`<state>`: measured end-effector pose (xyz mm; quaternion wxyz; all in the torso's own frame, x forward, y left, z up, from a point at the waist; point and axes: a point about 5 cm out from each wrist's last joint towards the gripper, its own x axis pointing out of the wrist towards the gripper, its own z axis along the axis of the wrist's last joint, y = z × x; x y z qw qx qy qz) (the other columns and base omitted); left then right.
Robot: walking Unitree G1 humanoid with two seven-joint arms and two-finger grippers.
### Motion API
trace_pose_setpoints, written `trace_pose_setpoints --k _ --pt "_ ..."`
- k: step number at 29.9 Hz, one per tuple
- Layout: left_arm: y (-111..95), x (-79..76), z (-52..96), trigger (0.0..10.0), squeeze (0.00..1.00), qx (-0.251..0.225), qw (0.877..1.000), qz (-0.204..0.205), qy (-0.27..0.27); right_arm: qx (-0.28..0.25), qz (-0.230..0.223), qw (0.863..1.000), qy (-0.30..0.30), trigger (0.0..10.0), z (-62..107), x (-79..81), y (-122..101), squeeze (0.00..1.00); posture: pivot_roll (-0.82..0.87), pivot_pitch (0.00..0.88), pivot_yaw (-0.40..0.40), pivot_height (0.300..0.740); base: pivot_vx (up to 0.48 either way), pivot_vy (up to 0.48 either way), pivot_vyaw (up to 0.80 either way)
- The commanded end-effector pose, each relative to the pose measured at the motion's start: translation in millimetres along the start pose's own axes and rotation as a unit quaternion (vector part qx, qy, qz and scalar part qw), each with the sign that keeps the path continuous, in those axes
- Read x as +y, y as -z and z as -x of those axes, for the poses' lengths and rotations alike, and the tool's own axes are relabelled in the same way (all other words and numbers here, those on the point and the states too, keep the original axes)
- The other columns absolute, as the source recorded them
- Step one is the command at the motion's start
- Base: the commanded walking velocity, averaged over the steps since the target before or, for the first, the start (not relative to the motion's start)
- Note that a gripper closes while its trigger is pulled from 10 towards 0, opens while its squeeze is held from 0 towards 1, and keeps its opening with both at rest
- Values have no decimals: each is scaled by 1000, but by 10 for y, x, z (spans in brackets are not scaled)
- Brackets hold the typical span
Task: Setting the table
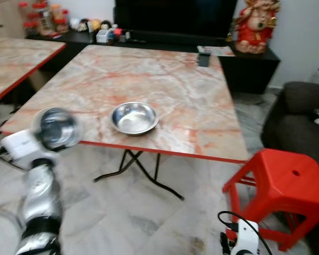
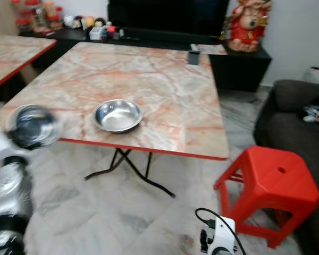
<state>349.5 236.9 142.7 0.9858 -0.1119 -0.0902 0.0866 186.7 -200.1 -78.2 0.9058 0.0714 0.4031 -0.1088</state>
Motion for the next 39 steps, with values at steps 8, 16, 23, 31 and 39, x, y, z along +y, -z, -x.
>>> trace_pose_setpoints --k 8,16,23,31,39 --pt "-197 -468 -221 10000 0 -12 991 106 78 -9 -16 1000 17 10000 5 -90 -22 0 -16 0 -40 740 0 0 0" --pt "-132 -681 -326 10000 0 46 984 154 75 -8 -15 1000 13 10000 8 -73 -5 0 -24 0 -25 740 0 0 0" --pt "-44 -768 -320 10000 0 73 984 136 85 -8 -19 1000 12 10000 11 -48 10 0 -34 0 -11 740 74 0 0" --pt "-66 -736 -336 10000 0 70 985 140 78 -5 -26 1000 6 10000 6 -20 8 0 -28 0 -17 740 323 0 0" --pt "-77 -716 -333 10000 0 66 985 145 73 4 -18 1000 4 10000 13 -4 46 0 -26 0 -21 740 344 0 0"
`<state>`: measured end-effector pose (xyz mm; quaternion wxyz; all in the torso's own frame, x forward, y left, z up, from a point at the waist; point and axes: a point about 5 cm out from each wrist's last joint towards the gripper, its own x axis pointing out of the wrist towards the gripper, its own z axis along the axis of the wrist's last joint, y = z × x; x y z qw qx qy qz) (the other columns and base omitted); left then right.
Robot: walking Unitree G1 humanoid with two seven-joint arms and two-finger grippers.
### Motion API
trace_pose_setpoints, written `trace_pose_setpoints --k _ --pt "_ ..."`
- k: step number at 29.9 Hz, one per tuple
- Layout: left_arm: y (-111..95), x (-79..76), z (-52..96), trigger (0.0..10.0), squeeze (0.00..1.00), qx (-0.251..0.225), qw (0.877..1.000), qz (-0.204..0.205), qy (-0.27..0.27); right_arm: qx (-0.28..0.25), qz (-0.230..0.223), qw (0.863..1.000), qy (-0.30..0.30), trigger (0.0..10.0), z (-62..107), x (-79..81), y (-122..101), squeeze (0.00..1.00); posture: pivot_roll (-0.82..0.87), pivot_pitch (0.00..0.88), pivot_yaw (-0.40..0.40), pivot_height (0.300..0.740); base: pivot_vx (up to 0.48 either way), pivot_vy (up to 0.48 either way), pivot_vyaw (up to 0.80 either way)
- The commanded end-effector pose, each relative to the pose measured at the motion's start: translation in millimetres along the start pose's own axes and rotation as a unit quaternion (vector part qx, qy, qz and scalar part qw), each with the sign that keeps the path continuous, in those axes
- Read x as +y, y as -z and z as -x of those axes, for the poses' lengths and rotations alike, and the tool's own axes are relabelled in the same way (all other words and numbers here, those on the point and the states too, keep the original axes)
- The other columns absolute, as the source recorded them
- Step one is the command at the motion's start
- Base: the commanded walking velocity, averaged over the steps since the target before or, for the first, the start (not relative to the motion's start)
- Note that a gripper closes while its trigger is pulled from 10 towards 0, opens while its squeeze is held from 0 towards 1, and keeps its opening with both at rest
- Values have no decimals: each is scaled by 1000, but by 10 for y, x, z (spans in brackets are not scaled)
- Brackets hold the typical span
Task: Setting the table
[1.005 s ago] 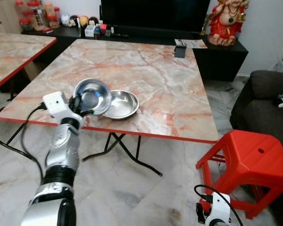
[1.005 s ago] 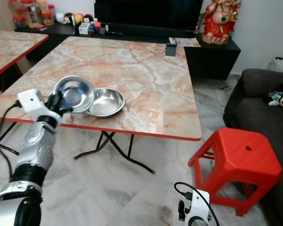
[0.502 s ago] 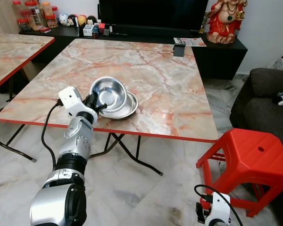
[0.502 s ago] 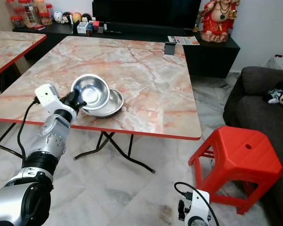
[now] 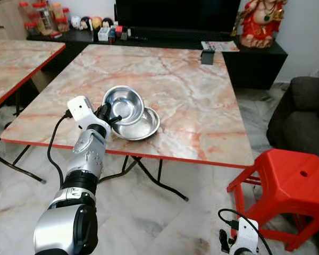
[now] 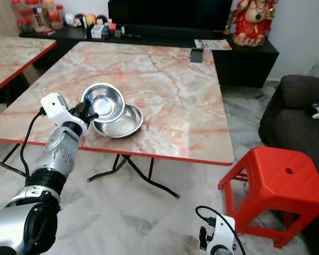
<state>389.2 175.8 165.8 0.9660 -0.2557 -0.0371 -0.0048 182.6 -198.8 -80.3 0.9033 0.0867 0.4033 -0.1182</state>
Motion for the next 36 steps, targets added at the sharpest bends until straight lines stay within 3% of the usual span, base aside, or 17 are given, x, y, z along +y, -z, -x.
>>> trace_pose_setpoints --k 1,24,34,36 --pt "-60 -27 -24 10000 0 -8 1000 -3 5 1 0 1000 2 10000 -1 -6 -1 0 -26 0 -21 740 356 0 0" --pt "-78 1 8 10000 0 -12 1000 -2 7 4 -5 1000 9 10000 1 -60 -2 0 -33 0 -15 740 339 0 0" --pt "-73 117 128 10000 0 2 1000 -17 -4 10 -1 1000 5 10000 11 -59 38 0 -31 0 -9 740 0 0 0" --pt "-39 163 210 10000 0 21 1000 -9 -15 12 2 1000 3 10000 14 -57 49 0 -29 0 -6 740 0 0 0"
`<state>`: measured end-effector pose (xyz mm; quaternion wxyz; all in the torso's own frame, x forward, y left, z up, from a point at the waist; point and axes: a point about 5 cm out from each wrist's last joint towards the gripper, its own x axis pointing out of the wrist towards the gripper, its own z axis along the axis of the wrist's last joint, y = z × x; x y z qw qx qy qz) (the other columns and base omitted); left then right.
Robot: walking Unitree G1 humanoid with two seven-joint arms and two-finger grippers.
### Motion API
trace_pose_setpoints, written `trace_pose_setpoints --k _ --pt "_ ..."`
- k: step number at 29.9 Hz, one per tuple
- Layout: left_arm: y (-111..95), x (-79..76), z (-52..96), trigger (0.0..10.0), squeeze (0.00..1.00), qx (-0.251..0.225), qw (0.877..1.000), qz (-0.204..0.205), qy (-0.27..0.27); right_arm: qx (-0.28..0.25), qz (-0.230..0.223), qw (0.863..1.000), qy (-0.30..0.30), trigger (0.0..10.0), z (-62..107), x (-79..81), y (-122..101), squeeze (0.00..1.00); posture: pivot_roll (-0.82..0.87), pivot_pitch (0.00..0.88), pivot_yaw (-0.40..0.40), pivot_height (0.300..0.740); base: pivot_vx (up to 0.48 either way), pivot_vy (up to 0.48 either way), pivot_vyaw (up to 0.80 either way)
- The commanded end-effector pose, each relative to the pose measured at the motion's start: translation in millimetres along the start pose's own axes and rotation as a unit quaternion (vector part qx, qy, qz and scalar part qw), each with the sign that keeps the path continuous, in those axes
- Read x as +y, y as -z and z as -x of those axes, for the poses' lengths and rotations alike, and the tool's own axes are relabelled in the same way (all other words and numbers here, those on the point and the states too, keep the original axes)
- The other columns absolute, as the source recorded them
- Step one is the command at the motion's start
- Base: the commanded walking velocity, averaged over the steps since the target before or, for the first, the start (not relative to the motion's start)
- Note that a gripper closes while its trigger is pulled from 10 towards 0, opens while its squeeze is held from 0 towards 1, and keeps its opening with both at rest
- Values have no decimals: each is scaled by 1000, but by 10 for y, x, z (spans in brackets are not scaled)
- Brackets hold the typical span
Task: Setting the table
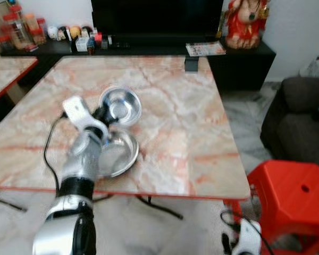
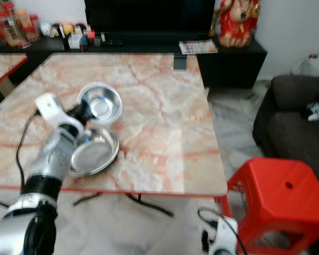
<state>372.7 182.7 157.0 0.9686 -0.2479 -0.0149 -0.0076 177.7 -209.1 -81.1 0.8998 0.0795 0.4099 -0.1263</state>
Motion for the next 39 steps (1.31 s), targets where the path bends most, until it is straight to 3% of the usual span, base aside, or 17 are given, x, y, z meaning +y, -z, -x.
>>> trace_pose_setpoints --k 1,6,12,17,27,39 --pt "-53 82 67 10000 0 6 1000 0 -18 6 -2 1000 -9 10000 5 56 38 0 -28 0 -5 740 0 0 0" --pt "-92 179 218 10000 0 6 999 15 -31 8 1 1000 -13 10000 6 71 45 0 -21 0 -6 740 0 0 0" --pt "-136 209 243 10000 0 4 999 30 -34 9 3 1000 -15 10000 4 84 42 0 1 0 -22 740 0 0 0" --pt "-12 182 235 10000 0 73 994 70 -39 11 6 1000 -20 10000 2 117 45 0 1 0 -18 740 0 0 0" --pt "132 138 309 10000 0 158 984 47 -64 13 -2 1000 -22 10000 6 136 66 0 0 0 -12 740 0 0 0" --pt "104 150 353 10000 0 182 979 24 -90 13 -6 1000 -21 10000 5 135 62 0 1 0 -12 740 0 0 0"
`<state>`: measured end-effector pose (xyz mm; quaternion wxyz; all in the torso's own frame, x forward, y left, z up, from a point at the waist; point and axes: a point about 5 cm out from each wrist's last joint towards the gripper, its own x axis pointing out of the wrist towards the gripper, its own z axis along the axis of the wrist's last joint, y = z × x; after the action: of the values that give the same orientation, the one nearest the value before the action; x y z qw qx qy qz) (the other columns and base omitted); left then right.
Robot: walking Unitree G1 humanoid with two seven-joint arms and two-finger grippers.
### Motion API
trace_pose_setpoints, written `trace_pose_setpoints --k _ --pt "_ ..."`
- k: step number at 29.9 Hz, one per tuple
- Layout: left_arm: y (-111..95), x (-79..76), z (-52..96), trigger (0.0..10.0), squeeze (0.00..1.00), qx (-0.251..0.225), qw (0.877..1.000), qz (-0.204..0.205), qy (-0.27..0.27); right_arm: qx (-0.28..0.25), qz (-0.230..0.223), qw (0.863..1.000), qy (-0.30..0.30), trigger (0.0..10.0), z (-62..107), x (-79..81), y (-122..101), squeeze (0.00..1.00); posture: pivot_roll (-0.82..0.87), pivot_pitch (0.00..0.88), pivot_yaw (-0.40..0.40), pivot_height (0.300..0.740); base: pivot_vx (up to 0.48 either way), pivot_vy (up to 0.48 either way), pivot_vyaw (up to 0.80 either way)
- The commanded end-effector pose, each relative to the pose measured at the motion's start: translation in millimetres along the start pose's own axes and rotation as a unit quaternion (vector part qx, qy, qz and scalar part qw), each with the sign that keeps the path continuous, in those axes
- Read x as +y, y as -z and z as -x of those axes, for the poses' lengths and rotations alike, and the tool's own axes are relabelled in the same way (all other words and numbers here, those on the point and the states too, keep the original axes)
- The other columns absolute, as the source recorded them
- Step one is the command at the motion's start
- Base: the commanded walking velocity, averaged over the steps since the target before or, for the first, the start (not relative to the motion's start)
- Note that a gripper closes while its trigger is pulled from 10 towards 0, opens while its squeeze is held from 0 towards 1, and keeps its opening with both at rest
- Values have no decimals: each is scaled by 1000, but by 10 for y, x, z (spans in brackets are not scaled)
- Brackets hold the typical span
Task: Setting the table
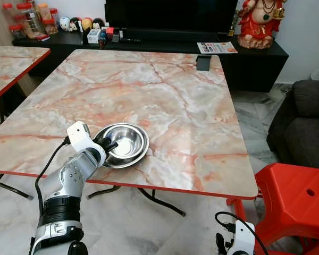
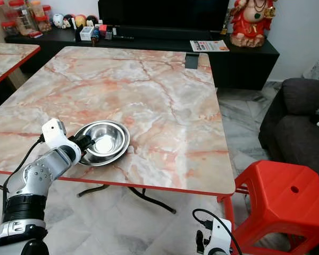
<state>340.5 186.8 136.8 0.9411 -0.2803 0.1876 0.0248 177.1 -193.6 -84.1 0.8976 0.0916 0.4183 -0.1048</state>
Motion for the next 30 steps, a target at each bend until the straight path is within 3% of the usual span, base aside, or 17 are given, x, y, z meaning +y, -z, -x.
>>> trace_pose_setpoints --k 1,23,24,25,30 --pt "-39 26 38 10000 0 -7 1000 -13 -12 1 -5 1000 3 10000 0 -11 -1 0 2 0 -12 740 0 0 0" --pt "-47 38 66 10000 4 8 999 -28 -24 2 -10 1000 4 10000 2 -12 10 0 5 0 -10 740 0 0 0" --pt "-47 39 66 10000 153 8 999 -28 -24 2 -11 1000 4 10000 3 -12 11 0 5 0 -10 740 0 0 0" --pt "-47 40 65 10000 204 8 999 -28 -24 2 -11 1000 4 10000 3 -13 12 0 5 0 -10 740 0 0 0" --pt "-67 50 57 10000 192 2 999 -35 -29 2 -11 1000 5 10000 4 -17 12 0 3 0 -11 740 0 0 0"
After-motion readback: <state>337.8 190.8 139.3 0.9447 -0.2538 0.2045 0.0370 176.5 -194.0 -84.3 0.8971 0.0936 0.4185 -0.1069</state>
